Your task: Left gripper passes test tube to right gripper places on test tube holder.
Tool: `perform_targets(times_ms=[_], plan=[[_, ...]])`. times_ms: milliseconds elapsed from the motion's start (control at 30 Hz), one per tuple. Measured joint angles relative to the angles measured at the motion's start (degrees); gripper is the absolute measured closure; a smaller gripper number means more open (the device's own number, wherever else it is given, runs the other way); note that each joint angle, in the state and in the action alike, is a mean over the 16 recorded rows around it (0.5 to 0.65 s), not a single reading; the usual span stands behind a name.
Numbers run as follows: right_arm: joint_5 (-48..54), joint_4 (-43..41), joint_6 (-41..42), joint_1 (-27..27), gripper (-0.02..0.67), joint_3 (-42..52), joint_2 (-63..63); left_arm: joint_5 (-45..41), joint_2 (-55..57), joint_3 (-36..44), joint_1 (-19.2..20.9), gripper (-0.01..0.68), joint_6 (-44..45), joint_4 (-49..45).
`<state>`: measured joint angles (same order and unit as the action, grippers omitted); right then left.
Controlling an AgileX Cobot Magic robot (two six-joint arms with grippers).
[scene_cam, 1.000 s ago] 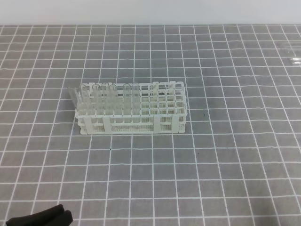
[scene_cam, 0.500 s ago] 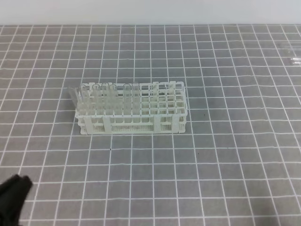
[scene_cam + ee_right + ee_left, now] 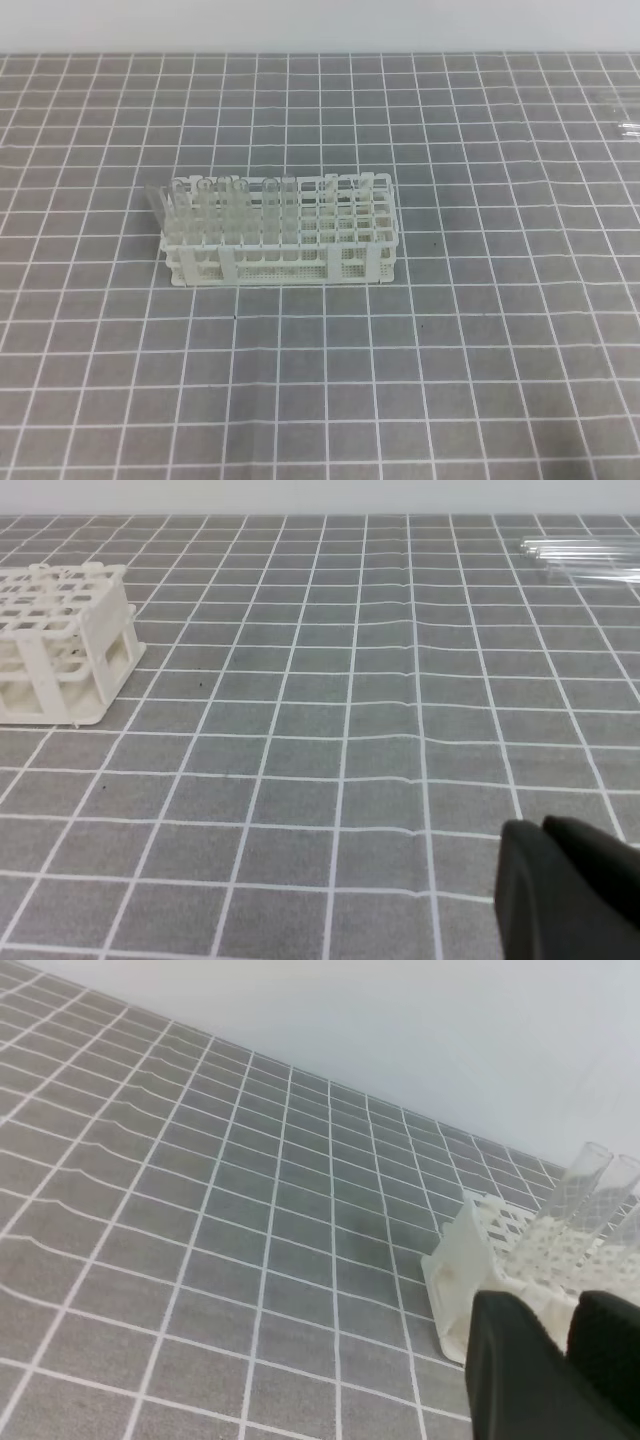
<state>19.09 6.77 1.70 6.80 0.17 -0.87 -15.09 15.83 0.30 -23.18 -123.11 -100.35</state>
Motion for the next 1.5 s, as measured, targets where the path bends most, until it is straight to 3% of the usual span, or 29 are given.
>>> perform_targets(times_ms=[167,400,600,767,1033,1167,1300,1500], plan=[[0.0,0.0,0.0,0.0,0.65,0.0,0.0,2.19,-0.86,0.04,2.81,0.662,-1.28,-0.21],[0.0,0.0,0.0,0.0,0.65,0.0,0.0,4.57,-0.92,-0.01,3.08,0.662,-2.82,0.48],[0.0,0.0,0.0,0.0,0.65,0.0,0.0,6.85,-0.93,-0.13,3.08,0.662,8.03,8.76],[0.0,0.0,0.0,0.0,0.65,0.0,0.0,7.91,-0.93,-0.42,3.07,0.662,34.43,28.94],[0.0,0.0,0.0,0.0,0.65,0.0,0.04,8.48,-0.91,-0.79,3.05,0.662,98.7,80.1],[0.0,0.0,0.0,0.0,0.65,0.0,0.07,10.21,-0.91,-0.85,3.05,0.662,123.97,100.77],[-0.01,0.0,0.0,0.0,0.65,0.0,0.09,12.36,-1.14,-0.85,3.23,0.662,139.45,113.52],[-0.05,0.0,-0.01,0.0,0.65,0.0,0.14,14.12,-3.79,-0.67,5.88,0.662,146.3,118.82]])
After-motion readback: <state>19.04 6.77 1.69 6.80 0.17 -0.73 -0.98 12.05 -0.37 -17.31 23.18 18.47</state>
